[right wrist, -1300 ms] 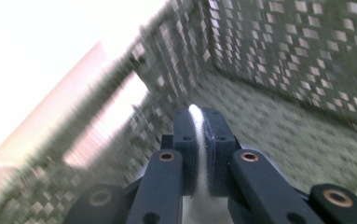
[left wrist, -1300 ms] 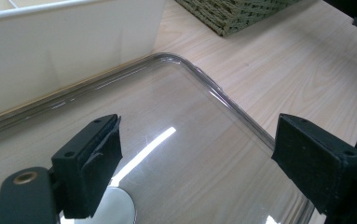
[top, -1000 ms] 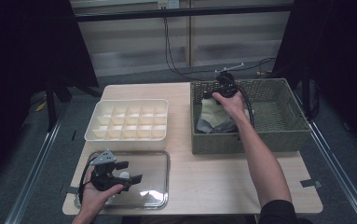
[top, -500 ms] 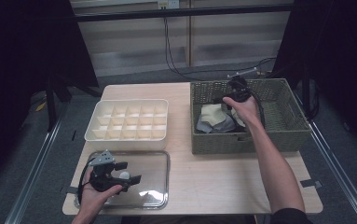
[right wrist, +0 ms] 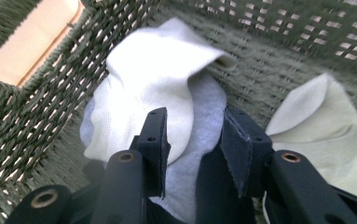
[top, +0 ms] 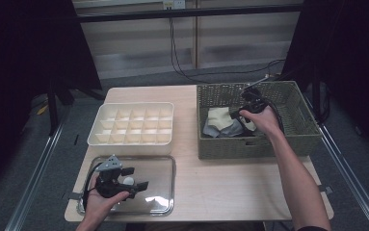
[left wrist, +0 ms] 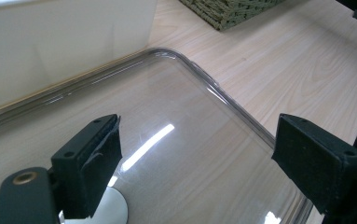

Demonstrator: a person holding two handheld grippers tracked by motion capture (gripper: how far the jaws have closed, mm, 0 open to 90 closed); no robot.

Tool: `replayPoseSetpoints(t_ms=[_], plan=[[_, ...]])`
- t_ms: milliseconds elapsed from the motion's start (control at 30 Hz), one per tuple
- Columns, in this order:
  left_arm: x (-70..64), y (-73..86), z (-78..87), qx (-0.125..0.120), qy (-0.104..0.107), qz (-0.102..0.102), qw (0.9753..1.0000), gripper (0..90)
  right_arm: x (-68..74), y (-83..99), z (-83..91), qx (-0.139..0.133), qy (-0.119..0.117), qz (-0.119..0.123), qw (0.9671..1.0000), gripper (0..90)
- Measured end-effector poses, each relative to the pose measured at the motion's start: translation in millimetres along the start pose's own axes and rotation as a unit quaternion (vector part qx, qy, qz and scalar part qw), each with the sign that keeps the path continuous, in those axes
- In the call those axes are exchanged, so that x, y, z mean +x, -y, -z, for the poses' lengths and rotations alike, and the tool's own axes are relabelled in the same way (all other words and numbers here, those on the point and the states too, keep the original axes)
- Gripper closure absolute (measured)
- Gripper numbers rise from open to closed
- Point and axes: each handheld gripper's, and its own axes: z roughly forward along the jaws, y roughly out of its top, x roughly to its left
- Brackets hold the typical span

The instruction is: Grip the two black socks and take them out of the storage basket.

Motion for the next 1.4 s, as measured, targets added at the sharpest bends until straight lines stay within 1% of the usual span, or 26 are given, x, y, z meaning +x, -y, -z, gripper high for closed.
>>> replayPoseSetpoints(t_ms=[33, 67, 133, 200, 267, 300, 333, 400, 467, 533, 600, 700, 800, 833, 867, 900, 967, 1000, 1133, 1233, 1300, 1333, 1367, 1400], plan=[[0.5, 0.3, 0.6, 0.000, 0.000, 0.000, 1.0000, 14.8, 0.3, 0.2, -0.8, 0.007, -0.001, -0.001, 1.0000, 63.3], [0.6, 0.6, 1.0, -0.001, 0.000, 0.002, 1.0000, 14.8, 0.5, 0.4, -2.1, 0.008, -0.004, 0.002, 1.0000, 63.6], [1.1, 1.1, 2.5, -0.001, -0.004, 0.002, 1.0000, 14.8, 1.3, 0.5, -3.8, 0.018, 0.001, 0.001, 0.9998, 64.8], [1.2, 1.8, 4.2, -0.005, -0.003, 0.001, 1.0000, 14.8, 0.3, 0.6, -5.1, 0.025, 0.001, -0.005, 0.9997, 65.3], [0.8, 2.2, 5.2, -0.006, -0.003, 0.002, 1.0000, 14.8, -0.5, 0.6, -8.2, 0.034, 0.007, -0.008, 0.9994, 65.0], [0.7, 2.3, 5.7, -0.006, -0.003, 0.002, 1.0000, 14.8, -1.0, 0.9, -10.0, 0.037, 0.005, -0.006, 0.9993, 64.9], [0.3, 2.4, 5.7, -0.007, -0.005, 0.003, 1.0000, 14.8, -0.4, 0.8, -11.3, 0.041, 0.004, -0.004, 0.9991, 66.1], [0.2, 2.4, 6.0, -0.006, -0.005, 0.002, 1.0000, 14.8, 1.8, 0.3, -12.7, 0.045, 0.004, 0.005, 0.9990, 74.2], [0.4, 2.2, 5.6, -0.005, -0.005, 0.001, 1.0000, 14.9, 2.9, -0.2, -12.2, 0.040, 0.000, 0.010, 0.9991, 82.7], [0.4, 1.8, 4.8, -0.005, -0.005, 0.001, 1.0000, 14.9, 2.9, -0.9, -9.9, 0.031, -0.005, 0.013, 0.9994, 88.0], [-0.1, 1.3, 4.0, -0.004, -0.004, 0.001, 1.0000, 14.9, 3.6, -1.5, -7.7, 0.022, -0.015, 0.013, 0.9996, 89.4], [0.0, 0.4, 2.7, -0.003, -0.002, 0.001, 1.0000, 14.8, 3.5, -3.2, -4.8, 0.009, -0.021, 0.013, 0.9997, 89.7], [0.6, -0.7, 1.0, -0.001, 0.002, 0.002, 1.0000, 14.9, 4.3, -7.7, -1.7, -0.020, -0.049, -0.005, 0.9986, 89.8], [0.2, -1.0, 0.2, -0.002, 0.000, 0.002, 1.0000, 14.9, 5.4, -9.3, -2.2, -0.027, -0.056, -0.008, 0.9980, 89.8], [0.4, -1.3, -0.2, -0.001, 0.000, 0.000, 1.0000, 14.8, 7.8, -12.0, -4.1, -0.032, -0.065, -0.009, 0.9973, 89.8], [0.3, -1.7, -0.7, 0.000, 0.001, -0.002, 1.0000, 14.9, 9.7, -14.1, -6.4, -0.036, -0.068, -0.008, 0.9970, 89.8], [0.3, -2.0, -0.9, 0.000, 0.003, -0.002, 1.0000, 14.8, 18.2, -20.8, -15.1, -0.036, -0.079, -0.005, 0.9962, 89.8], [0.5, -2.0, -0.8, 0.002, 0.003, -0.003, 1.0000, 14.8, 25.4, -26.5, -22.8, -0.038, -0.085, 0.002, 0.9957, 89.8], [1.5, -1.4, -0.3, 0.000, 0.002, -0.001, 1.0000, 14.8, 40.2, -42.1, -39.0, -0.040, -0.105, 0.002, 0.9937, 89.8], [2.3, -0.5, 1.0, -0.002, 0.003, 0.000, 1.0000, 14.8, 45.5, -51.1, -50.0, -0.044, -0.112, -0.002, 0.9928, 89.8], [3.1, 0.3, 1.7, -0.003, 0.003, 0.001, 1.0000, 14.7, 48.0, -52.2, -60.1, -0.022, -0.107, 0.002, 0.9940, 89.8], [3.2, 0.6, 2.1, -0.003, 0.003, 0.003, 1.0000, 14.7, 49.3, -51.5, -64.8, -0.006, -0.098, 0.004, 0.9951, 89.7], [3.8, 1.1, 2.8, -0.004, 0.003, 0.002, 1.0000, 14.7, 49.5, -50.4, -68.6, 0.002, -0.097, 0.009, 0.9953, 89.7], [4.4, 1.5, 3.2, -0.003, 0.003, 0.001, 1.0000, 14.7, 49.7, -49.1, -73.0, 0.017, -0.099, 0.014, 0.9949, 89.7]])
